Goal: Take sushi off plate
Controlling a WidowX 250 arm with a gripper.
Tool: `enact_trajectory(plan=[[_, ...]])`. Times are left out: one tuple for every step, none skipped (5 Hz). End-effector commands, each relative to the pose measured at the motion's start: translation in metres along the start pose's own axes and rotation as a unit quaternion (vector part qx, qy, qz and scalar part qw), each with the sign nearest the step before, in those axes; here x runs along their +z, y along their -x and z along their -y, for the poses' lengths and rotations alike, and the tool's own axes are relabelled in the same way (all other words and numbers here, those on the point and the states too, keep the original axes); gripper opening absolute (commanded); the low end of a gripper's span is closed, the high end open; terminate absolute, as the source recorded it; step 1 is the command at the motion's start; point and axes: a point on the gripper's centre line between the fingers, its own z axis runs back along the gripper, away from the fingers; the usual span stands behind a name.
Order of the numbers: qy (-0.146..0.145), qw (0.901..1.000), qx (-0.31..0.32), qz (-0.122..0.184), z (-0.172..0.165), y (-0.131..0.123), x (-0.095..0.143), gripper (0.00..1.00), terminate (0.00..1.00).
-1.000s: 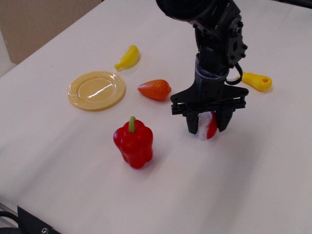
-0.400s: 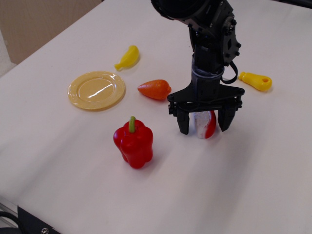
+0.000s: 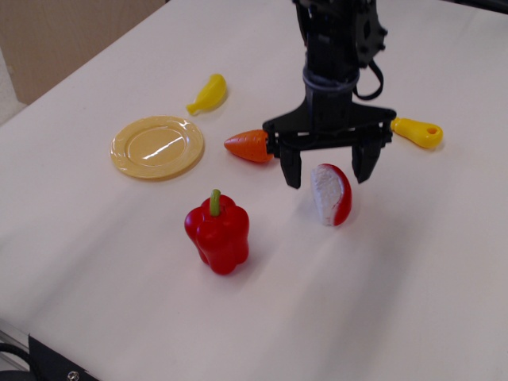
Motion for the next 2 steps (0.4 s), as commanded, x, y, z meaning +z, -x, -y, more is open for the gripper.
enact_trajectory(plan=[[0.014, 0.9989, -0.022, 0.04, -0.0203, 0.0013, 0.0403, 1.0, 0.0], [0.014, 0.9989, -0.022, 0.04, -0.0203, 0.0013, 0.0403, 1.0, 1.0]])
